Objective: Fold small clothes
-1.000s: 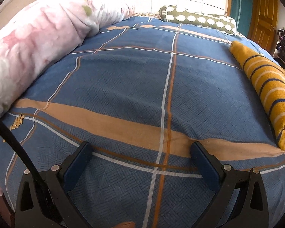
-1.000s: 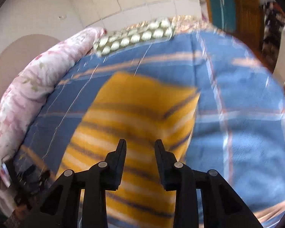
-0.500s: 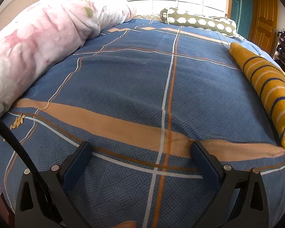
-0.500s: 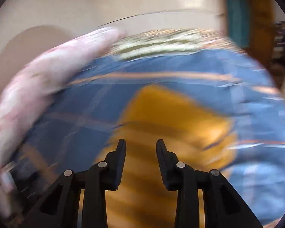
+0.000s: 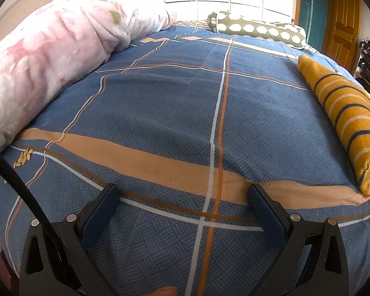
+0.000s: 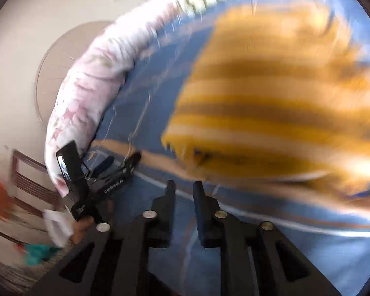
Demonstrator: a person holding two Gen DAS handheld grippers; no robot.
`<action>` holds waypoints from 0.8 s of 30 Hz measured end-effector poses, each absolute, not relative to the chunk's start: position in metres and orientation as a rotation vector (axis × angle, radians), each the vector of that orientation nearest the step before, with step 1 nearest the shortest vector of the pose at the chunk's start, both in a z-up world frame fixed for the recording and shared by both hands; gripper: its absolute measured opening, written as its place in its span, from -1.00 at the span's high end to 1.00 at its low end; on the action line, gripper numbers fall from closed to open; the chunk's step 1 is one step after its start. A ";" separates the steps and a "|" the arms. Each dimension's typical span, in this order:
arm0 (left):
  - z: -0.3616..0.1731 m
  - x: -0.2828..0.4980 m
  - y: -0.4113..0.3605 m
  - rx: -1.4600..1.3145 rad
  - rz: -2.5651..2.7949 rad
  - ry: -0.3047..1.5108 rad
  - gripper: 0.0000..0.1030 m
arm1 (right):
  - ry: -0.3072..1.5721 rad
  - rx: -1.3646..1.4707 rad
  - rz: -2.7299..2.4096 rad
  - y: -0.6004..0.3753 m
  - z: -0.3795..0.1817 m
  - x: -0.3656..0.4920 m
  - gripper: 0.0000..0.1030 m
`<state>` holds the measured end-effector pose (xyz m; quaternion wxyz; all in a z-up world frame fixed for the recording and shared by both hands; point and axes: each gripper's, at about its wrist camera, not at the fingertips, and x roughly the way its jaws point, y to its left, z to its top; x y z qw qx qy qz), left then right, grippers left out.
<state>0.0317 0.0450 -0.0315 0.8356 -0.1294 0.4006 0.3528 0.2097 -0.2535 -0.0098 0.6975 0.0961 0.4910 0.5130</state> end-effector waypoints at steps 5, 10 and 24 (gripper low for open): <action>-0.031 0.032 0.045 -0.273 0.749 0.848 -1.00 | 0.934 0.137 0.742 -0.323 0.000 0.246 0.07; -0.031 0.032 0.044 -0.273 0.749 0.849 -1.00 | 0.973 0.077 0.431 -0.377 -0.041 0.294 0.07; -0.032 0.032 0.047 -0.276 0.749 0.856 -1.00 | 1.006 0.019 0.261 -0.380 -0.096 0.374 -1.00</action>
